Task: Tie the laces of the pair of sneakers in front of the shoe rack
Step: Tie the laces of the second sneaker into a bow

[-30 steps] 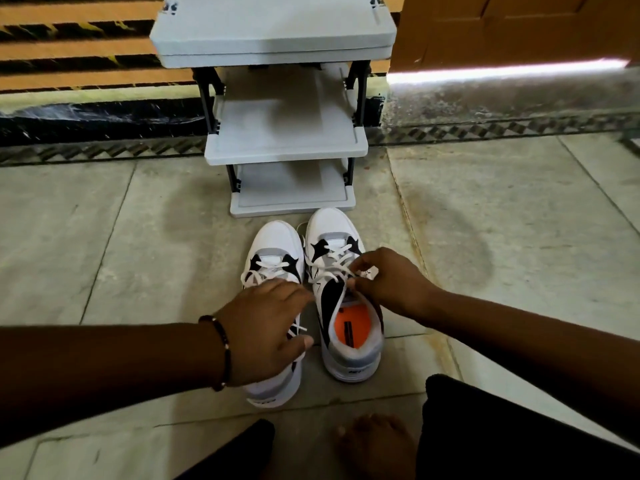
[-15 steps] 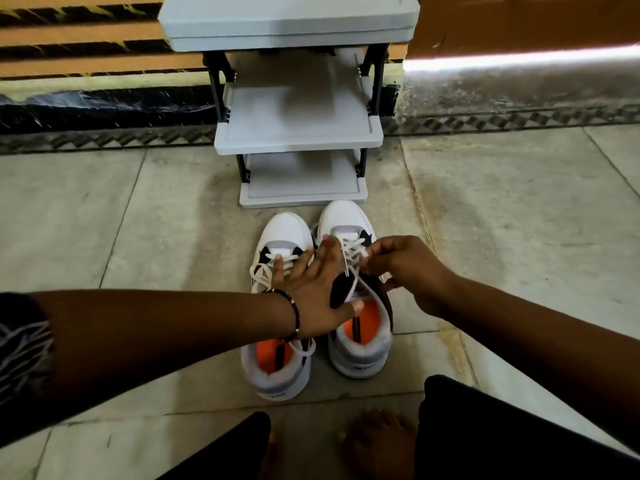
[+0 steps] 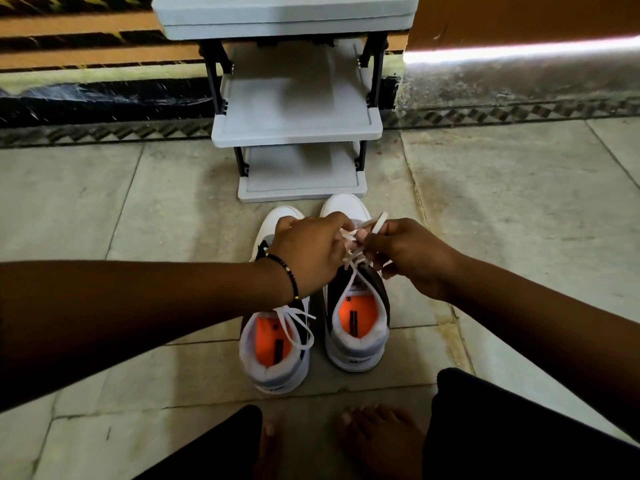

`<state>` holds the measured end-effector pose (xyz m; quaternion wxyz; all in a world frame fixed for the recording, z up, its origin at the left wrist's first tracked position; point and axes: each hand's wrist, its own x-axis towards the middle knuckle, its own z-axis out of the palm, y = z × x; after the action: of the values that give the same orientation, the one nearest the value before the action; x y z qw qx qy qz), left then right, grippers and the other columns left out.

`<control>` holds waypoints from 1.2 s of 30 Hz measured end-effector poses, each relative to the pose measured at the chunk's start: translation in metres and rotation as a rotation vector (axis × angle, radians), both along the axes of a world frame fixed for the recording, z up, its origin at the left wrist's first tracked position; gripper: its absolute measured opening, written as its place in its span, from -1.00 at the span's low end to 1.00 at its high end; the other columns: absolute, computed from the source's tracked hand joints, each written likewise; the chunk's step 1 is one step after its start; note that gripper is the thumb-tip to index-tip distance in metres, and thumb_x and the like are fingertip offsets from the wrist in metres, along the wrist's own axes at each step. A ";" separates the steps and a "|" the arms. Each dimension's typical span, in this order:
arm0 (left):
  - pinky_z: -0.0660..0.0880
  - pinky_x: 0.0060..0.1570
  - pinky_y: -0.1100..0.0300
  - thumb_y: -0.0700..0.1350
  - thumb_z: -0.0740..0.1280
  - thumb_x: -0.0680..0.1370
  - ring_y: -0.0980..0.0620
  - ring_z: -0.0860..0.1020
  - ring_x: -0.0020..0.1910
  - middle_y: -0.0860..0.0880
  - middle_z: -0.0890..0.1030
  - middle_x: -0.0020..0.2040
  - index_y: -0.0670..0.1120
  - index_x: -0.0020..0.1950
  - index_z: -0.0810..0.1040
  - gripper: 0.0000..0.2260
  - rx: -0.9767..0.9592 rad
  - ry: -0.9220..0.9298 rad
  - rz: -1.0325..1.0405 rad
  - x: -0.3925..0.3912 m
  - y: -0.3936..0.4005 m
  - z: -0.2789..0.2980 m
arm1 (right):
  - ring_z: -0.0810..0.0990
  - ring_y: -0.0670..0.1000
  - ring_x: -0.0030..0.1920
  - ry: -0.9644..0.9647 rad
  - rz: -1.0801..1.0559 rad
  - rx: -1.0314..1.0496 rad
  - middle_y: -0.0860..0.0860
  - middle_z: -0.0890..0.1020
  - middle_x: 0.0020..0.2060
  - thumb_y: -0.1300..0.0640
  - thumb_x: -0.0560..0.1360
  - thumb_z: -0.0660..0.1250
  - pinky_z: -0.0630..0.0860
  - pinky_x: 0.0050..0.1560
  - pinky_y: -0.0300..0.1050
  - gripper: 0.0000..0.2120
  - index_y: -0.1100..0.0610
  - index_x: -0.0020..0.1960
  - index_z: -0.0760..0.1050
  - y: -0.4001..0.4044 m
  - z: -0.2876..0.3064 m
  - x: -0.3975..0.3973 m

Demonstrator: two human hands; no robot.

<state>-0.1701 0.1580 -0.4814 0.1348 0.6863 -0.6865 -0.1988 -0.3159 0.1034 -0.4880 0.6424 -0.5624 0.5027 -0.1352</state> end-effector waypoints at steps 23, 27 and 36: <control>0.38 -0.13 0.16 -0.09 0.16 0.55 -0.20 0.53 -0.02 -0.24 0.60 -0.03 -0.12 -0.12 0.56 -0.79 0.191 0.266 0.189 -0.017 -0.007 -0.004 | 0.45 -0.26 -0.46 -0.003 0.038 -0.248 0.01 0.64 -0.34 0.18 0.53 0.26 0.32 -0.46 -0.50 -0.80 0.26 -0.08 0.62 -0.001 0.016 -0.005; 0.43 -0.07 0.11 -0.17 0.19 0.54 -0.09 0.50 -0.13 -0.14 0.59 -0.14 -0.09 -0.10 0.61 -0.81 0.250 0.516 0.298 -0.019 -0.007 -0.002 | 0.44 -0.18 -0.41 -0.031 0.035 -0.254 0.05 0.63 -0.33 0.19 0.51 0.28 0.33 -0.45 -0.48 -0.77 0.36 -0.07 0.58 0.002 0.016 -0.005; 0.38 -0.22 0.19 -0.08 0.24 0.53 0.10 0.50 -0.21 0.05 0.53 -0.27 -0.01 -0.18 0.50 -0.89 0.376 1.064 0.540 -0.005 0.005 0.007 | 0.45 -0.16 -0.42 -0.029 0.010 -0.251 0.17 0.57 -0.27 0.21 0.50 0.30 0.34 -0.47 -0.47 -0.76 0.42 -0.06 0.56 0.003 0.019 -0.002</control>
<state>-0.1754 0.1627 -0.4746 0.3808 0.6545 -0.2811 -0.5896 -0.3179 0.1066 -0.4695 0.5748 -0.6390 0.4695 -0.2021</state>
